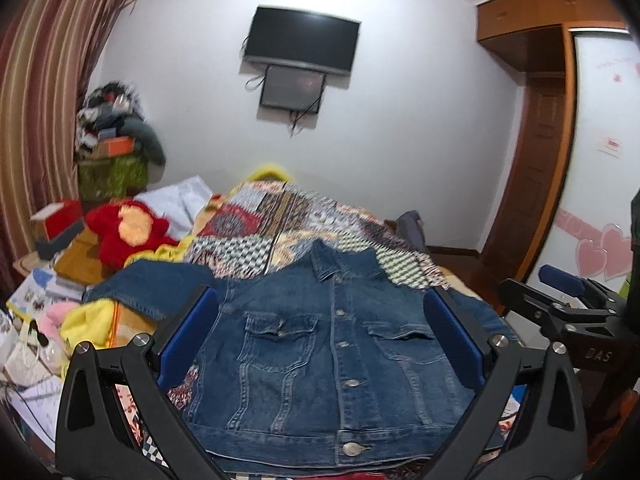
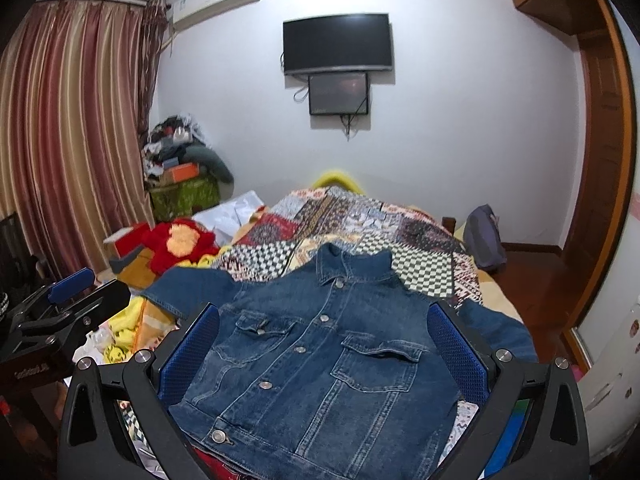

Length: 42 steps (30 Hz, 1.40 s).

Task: Fold large clothes

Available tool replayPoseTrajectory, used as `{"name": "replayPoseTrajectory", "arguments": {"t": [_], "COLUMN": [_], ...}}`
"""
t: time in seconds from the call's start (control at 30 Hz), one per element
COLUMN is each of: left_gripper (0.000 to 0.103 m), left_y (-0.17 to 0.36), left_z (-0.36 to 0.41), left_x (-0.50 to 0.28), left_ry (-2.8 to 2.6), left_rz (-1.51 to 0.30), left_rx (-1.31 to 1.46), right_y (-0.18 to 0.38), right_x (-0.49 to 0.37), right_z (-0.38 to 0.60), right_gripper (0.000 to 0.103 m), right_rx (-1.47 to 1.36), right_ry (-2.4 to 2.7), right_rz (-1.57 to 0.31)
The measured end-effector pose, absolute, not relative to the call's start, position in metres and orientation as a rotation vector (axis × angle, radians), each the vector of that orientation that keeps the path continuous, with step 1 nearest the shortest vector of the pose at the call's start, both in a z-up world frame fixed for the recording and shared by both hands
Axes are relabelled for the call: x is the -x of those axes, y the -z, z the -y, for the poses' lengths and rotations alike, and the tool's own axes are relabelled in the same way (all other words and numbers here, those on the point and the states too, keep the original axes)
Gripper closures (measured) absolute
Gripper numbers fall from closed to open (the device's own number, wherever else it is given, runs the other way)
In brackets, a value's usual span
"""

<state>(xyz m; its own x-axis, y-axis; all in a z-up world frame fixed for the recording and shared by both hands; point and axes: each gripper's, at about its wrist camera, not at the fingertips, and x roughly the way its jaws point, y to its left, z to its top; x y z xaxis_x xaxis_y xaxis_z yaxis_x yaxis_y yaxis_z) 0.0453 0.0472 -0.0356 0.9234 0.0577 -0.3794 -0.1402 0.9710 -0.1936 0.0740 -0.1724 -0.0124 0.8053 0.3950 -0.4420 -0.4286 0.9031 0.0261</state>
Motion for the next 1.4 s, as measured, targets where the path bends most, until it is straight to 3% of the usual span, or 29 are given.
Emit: {"name": "replayPoseTrajectory", "arguments": {"t": [0.67,1.0,1.4], "left_gripper": [0.000,0.000,0.011], "left_y": [0.155,0.227,0.255], "left_z": [-0.200,-0.290,-0.329], "left_x": [-0.169,-0.207,-0.222], "left_ry": [-0.450,-0.349,-0.269], "left_rz": [-0.739,-0.922,-0.891], "left_rx": [0.195,0.479,0.714], "right_y": [0.098,0.176,0.201], "right_x": [-0.256,-0.325,-0.335], "right_z": [0.078,0.045,0.037], "right_gripper": [0.000,0.000,0.000], "right_rx": [0.207,0.197,0.159], "right_ry": [-0.493,-0.559,-0.603], "right_rz": [-0.755,-1.045,-1.130]}}
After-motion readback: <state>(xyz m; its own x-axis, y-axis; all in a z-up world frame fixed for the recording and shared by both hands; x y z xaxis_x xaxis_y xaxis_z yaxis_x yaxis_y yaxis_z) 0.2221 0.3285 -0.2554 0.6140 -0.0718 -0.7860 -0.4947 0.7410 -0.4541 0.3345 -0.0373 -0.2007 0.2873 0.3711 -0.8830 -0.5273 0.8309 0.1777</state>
